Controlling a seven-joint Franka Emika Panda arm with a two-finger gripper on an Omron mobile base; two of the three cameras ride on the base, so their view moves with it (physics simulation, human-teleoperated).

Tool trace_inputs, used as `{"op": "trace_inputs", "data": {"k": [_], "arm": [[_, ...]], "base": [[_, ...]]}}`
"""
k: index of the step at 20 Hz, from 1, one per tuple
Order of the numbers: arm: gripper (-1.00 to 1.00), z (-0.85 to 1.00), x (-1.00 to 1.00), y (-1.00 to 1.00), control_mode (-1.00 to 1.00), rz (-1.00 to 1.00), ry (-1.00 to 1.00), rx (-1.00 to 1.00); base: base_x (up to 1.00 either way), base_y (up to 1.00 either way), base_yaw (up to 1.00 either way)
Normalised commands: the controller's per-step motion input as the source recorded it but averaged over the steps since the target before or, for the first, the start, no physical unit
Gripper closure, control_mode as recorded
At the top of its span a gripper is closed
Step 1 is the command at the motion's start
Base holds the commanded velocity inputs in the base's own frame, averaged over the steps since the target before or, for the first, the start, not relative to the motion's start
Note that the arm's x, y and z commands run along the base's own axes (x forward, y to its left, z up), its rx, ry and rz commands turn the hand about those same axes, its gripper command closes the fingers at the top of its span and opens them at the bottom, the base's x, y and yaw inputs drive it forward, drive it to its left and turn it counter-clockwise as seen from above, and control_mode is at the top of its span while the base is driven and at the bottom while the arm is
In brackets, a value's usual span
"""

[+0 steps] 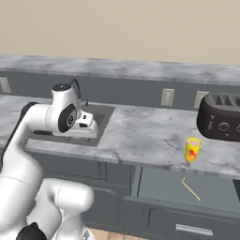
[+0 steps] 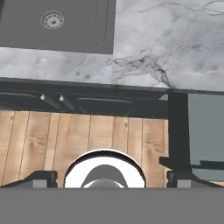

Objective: Pick up the straw from the right drawer and put it inside the smoothie cup.

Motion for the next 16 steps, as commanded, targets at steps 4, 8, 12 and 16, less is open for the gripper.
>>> {"op": "trace_inputs", "data": {"k": [4, 8, 12, 16], "arm": [[-1.0, 0.0, 0.0, 0.0, 1.0, 0.0, 0.0, 0.0], [-1.0, 0.0, 0.0, 0.0, 1.0, 0.0, 0.0, 0.0], [-1.0, 0.0, 0.0, 0.0, 1.0, 0.0, 0.0, 0.0], [-1.0, 0.0, 0.0, 0.0, 1.0, 0.0, 0.0, 0.0]], "base": [[-0.92, 0.0, 0.0], [-0.64, -0.01, 0.0], [-0.25, -0.32, 0.0], [-0.02, -0.65, -0.03]]}}
